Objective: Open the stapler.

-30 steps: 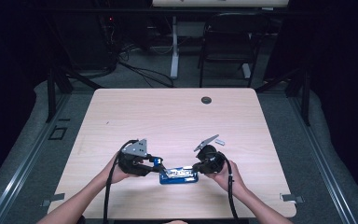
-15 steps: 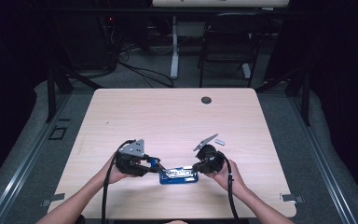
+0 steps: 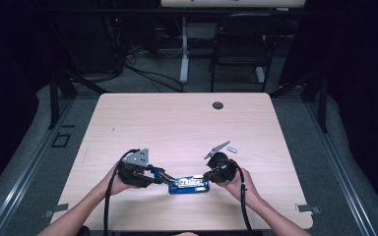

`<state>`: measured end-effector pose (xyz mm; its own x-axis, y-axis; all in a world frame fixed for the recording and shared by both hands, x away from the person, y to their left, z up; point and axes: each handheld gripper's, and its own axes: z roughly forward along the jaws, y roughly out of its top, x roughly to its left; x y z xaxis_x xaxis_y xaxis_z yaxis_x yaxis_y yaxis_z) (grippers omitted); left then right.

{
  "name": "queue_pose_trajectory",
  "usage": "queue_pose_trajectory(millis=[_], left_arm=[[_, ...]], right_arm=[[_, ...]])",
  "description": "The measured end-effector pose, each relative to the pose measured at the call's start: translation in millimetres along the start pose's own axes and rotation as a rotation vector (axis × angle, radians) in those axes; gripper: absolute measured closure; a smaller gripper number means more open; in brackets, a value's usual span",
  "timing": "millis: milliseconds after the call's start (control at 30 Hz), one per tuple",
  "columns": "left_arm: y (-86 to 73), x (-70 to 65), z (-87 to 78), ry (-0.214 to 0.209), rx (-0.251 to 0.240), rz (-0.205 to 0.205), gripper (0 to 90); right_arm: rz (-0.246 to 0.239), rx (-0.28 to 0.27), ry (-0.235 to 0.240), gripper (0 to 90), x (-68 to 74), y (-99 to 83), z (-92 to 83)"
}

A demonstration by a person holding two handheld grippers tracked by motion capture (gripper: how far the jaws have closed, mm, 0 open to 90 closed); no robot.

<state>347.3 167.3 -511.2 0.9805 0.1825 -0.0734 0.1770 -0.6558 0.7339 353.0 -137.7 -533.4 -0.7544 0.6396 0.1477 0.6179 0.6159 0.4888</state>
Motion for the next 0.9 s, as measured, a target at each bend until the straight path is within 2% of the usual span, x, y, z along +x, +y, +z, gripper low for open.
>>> queue_pose_trajectory(millis=[333,567,733,833,900], left_arm=[[-6.9,3.3,-1.1,-0.016,0.006,-0.006,65.4],[-6.7,6.8,-0.9,-0.031,0.011,0.002,65.3],[-5.8,7.7,-0.6,-0.035,0.012,0.005,65.2],[-6.1,9.1,-1.6,-0.039,0.018,-0.002,65.2],[-6.1,9.1,-2.4,-0.038,0.017,-0.004,65.2]], right_arm=[[-0.003,0.004,-0.013,86.8,2.0,0.5,-0.2],[0.028,0.009,-0.010,87.0,2.7,0.4,-0.3],[0.032,0.007,-0.012,87.0,3.3,0.0,-0.2],[-0.010,0.004,-0.022,86.3,3.7,0.2,-1.7],[-0.022,-0.022,-0.018,85.6,4.5,0.3,-4.7]])
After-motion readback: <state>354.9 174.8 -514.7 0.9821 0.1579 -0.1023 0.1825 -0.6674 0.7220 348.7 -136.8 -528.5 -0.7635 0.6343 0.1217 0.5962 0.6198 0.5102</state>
